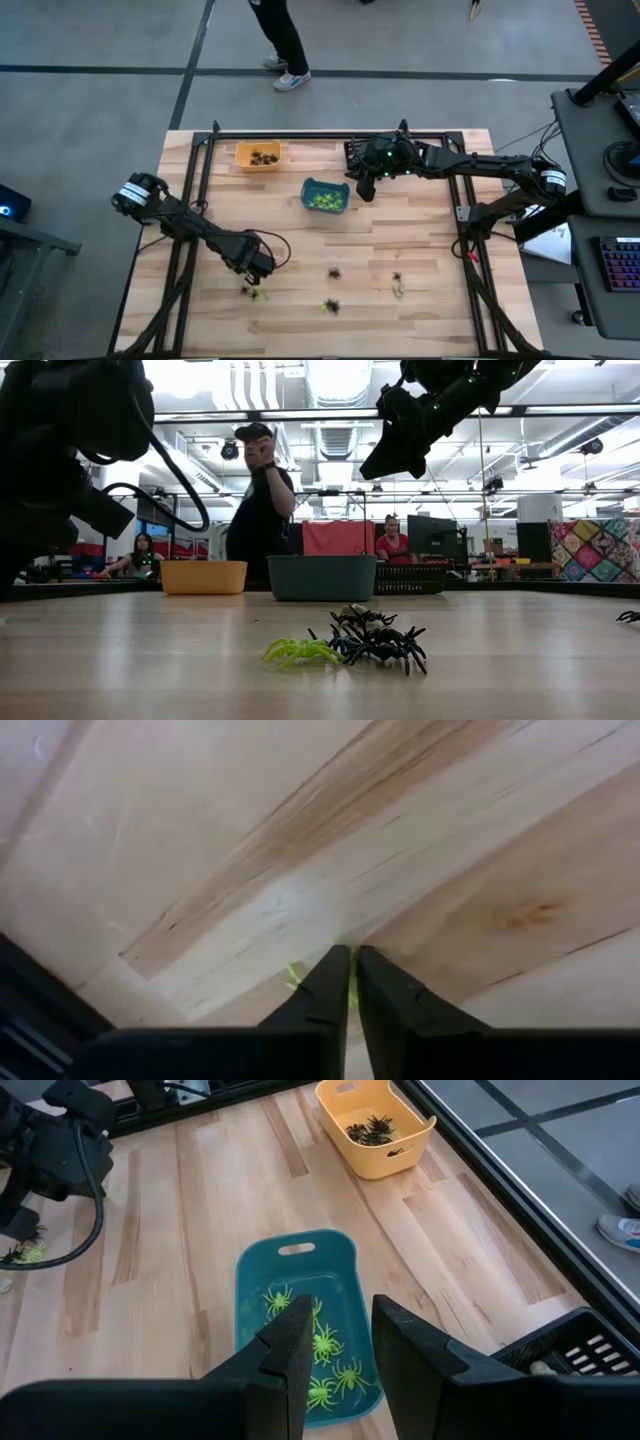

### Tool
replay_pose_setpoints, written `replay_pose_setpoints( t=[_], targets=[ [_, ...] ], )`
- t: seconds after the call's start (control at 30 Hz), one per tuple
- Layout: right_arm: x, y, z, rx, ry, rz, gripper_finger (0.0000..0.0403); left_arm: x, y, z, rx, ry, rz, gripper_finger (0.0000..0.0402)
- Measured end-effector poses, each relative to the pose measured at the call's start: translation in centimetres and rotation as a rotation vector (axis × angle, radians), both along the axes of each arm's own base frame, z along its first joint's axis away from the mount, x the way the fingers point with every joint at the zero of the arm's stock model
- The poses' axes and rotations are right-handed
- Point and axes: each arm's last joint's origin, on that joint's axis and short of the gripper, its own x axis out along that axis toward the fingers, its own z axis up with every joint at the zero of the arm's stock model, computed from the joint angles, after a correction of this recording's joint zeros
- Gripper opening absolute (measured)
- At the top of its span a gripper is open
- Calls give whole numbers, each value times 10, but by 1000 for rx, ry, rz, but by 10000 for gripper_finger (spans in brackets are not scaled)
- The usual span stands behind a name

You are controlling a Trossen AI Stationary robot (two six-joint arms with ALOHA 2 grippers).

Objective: Sort Halloween decoration
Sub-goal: Put the green spider toy into the blue bin

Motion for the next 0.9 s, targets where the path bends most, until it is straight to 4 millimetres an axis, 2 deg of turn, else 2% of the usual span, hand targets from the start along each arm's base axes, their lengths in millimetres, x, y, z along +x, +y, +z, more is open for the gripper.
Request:
replay_pose_setpoints(
  t=[0.37, 0.9],
  targets=[
    [0, 0, 0, 0, 0, 0, 96, 3, -1, 4, -7, -15, -48, 0],
    [2, 7, 0, 1, 2, 23, 96, 31, -9, 55, 49, -284, -246, 0]
  ],
)
